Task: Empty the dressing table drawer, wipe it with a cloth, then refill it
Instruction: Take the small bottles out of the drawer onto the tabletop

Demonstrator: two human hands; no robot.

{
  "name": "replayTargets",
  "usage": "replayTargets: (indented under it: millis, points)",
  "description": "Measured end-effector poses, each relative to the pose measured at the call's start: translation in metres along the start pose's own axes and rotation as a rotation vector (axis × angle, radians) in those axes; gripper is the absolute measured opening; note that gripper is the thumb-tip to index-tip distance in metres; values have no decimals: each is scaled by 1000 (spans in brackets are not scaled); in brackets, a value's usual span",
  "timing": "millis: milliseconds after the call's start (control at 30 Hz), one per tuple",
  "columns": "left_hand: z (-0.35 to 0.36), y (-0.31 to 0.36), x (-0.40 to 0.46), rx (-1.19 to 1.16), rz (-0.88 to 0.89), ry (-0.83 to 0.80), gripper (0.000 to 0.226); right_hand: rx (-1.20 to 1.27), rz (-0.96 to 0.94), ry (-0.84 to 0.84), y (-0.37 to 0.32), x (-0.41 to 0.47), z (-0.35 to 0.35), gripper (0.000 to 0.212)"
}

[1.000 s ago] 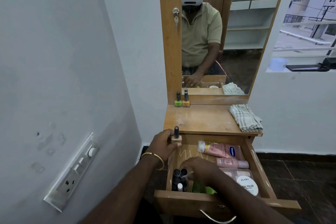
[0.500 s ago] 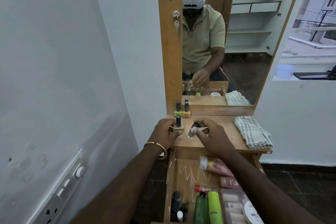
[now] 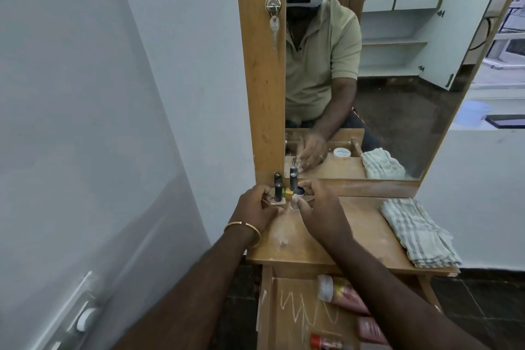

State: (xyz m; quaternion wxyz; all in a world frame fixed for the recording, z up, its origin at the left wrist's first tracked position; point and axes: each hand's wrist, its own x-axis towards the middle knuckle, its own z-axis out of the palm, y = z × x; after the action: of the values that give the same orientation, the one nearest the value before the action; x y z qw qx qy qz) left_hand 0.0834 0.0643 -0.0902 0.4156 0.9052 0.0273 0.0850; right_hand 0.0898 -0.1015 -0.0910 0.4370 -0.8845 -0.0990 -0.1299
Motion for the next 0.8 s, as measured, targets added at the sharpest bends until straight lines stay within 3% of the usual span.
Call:
replayTargets:
  millis: [367,800]
  points:
    - [11,-3,6,118,78,83,23,-59,-30,2,4,8,14,31]
    - [7,10,0,126,-30,138,31,-88,-16,0,7,7,15,53]
